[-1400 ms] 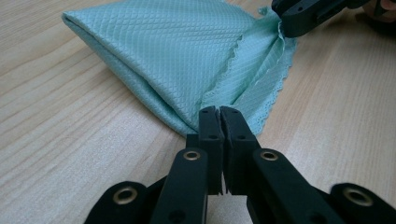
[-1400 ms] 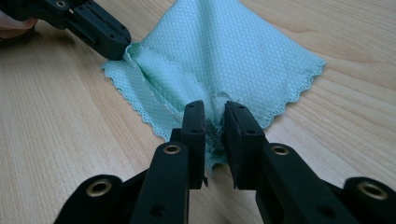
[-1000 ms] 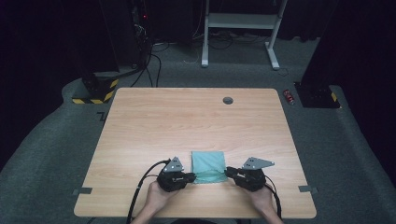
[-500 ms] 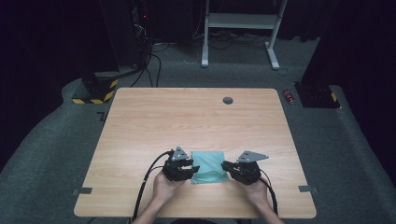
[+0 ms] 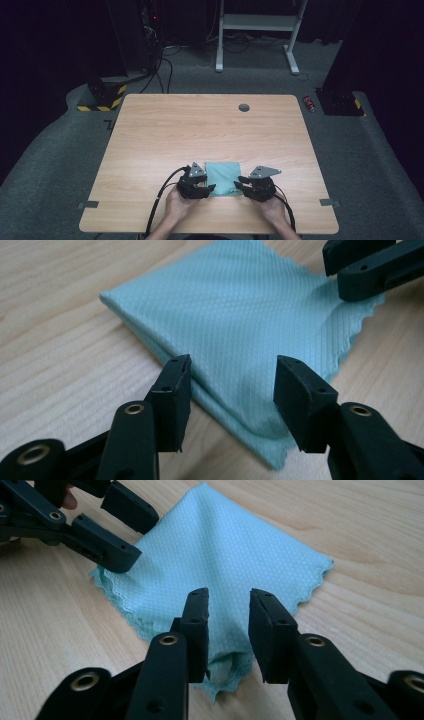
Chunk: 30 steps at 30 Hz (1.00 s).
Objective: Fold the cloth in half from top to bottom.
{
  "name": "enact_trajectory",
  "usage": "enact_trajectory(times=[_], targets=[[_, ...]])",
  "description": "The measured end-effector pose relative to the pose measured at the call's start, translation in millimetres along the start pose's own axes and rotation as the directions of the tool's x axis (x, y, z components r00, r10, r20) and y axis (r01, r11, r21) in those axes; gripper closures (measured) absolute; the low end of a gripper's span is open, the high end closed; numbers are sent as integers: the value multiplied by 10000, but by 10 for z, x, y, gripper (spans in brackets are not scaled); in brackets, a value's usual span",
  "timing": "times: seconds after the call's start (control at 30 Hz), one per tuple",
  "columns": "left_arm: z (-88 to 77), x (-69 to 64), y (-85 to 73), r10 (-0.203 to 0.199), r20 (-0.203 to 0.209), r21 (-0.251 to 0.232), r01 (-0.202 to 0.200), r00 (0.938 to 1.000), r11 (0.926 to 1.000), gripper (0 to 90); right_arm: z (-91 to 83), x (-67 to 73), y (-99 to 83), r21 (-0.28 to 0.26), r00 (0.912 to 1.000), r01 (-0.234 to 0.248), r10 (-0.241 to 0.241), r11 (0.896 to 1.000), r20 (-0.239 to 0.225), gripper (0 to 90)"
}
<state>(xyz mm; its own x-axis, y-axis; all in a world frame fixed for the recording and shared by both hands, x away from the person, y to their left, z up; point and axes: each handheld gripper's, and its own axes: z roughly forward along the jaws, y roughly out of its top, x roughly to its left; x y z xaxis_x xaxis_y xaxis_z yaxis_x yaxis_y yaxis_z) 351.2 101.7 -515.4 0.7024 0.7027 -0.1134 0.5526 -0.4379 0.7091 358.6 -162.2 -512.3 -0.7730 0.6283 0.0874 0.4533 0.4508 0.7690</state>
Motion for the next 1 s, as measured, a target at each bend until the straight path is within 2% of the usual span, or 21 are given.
enact_trajectory(times=[0.13,0.27,0.37,0.4,0.47,0.57,0.63,0.67,0.7,0.73,0.77,0.87,0.93,1.0], targets=[[-55,-2,-75,109,-144,-10,-109,9998,9999,494,-7,34,-72,238,9994,293,-297,9993,170,669],[-90,3,-84,58,-213,-201,-63,9998,9998,491,-28,33,-101,165,9995,254,-257,9995,198,671],[-90,-29,-18,89,-87,-536,-94,9999,9985,487,-33,30,-89,-22,9997,214,-214,9998,125,699],[-90,-29,-18,89,-87,-536,-94,9999,9985,486,-24,39,-85,-13,9998,185,-185,9998,77,706],[-34,-99,28,439,59,-555,-435,9990,9975,484,4,53,-86,63,9996,279,-280,9996,35,710],[14,-131,17,516,158,-443,-509,9985,9977,483,33,63,-101,175,9993,363,-365,9992,84,714],[37,-135,-16,521,93,-337,-517,9986,9981,485,33,59,-111,221,9991,417,-418,9989,67,713],[11,-124,-61,600,-41,-366,-601,9982,9975,500,19,59,-117,275,9986,513,-515,9983,92,697],[-11,-122,-69,751,-329,-176,-757,9966,9970,503,14,60,-121,335,9984,548,-552,9979,95,683],[-11,-122,-69,751,-329,-176,-757,9966,9970,501,8,60,-126,422,9979,632,-638,9971,132,667],[-56,-114,-107,862,-519,-34,-865,9949,9963,495,0,69,-130,432,9971,718,-728,9965,223,644],[-125,-62,-141,743,-548,74,-740,9957,9972,492,-13,114,-124,573,9923,1098,-1128,9923,515,631],[-157,-30,-127,683,-592,27,-682,9959,9977,493,-14,110,-110,465,9933,1052,-1072,9934,436,643],[-174,-2,-80,599,-504,-161,-608,9969,9980,492,-12,81,-94,213,9963,813,-818,9965,275,672]])
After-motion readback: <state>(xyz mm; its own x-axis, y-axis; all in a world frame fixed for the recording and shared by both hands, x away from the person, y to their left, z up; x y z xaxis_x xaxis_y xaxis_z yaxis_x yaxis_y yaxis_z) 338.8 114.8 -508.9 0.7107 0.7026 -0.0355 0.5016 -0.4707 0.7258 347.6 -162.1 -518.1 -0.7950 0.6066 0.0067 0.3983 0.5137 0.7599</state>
